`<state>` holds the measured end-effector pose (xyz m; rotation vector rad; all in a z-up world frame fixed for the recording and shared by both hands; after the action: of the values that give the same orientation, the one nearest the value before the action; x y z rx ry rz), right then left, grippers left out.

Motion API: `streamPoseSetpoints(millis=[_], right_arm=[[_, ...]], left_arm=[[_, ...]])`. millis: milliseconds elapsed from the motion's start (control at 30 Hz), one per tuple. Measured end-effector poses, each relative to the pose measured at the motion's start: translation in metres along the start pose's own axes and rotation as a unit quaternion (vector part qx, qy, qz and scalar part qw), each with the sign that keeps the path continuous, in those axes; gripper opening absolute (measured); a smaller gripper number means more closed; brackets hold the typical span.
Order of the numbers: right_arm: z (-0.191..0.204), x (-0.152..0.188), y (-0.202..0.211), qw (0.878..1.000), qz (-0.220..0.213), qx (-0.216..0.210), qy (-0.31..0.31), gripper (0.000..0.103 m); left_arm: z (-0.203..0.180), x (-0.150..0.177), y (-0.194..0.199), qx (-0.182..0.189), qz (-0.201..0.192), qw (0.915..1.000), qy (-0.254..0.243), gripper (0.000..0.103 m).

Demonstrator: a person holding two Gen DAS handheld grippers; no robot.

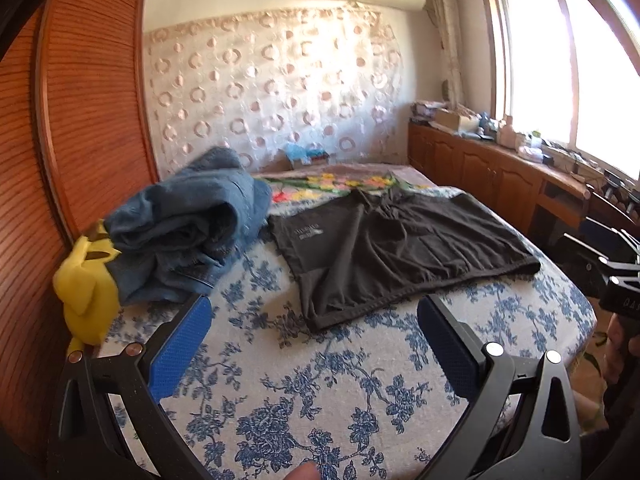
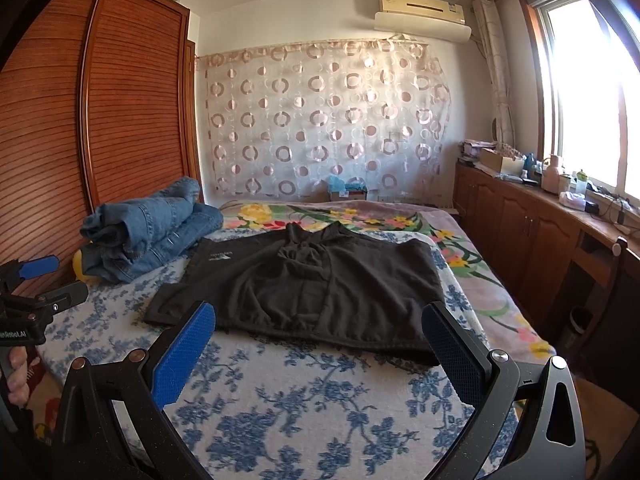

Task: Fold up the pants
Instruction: 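Lower the right gripper onto the shorts hem and close it while the left gripper closes beside it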

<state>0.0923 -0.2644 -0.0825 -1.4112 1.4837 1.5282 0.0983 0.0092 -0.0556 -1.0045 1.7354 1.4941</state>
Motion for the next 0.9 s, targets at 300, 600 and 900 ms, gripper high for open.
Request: streamPoseSetpoints(millis=[300,600,900], right_arm=[[-0.018,0.008,-0.013,0.999,0.033,0.003,0.001,0.102],[-0.034,0.011,-0.016,0.997,0.066,0.008,0.024,0.094],[-0.04,0.015,-0.011,0.995,0.092,0.007,0.022,0.083]], left_arm=[[0.005,0.028,-0.041,0.003,0.049,0.9981,-0.037,0.103],[0.026,0.054,-0.081,-0.014,0.113,0.9917,-0.059,0.094],[0.032,0.066,-0.103,-0.019,0.152,0.9855,-0.073,0.078]])
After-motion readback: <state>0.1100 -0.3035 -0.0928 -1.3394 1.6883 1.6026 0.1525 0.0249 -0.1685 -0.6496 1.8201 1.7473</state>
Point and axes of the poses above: each gripper's, at about its wrist camera, not at the fingertips, and y roughly against the way its jaws point, z to its left, x to its underside, the point moved 10 cm from there along -y, roughly the way its jaws point, and after that the axes turned 12 degrees about y, right-handed, at the moved point
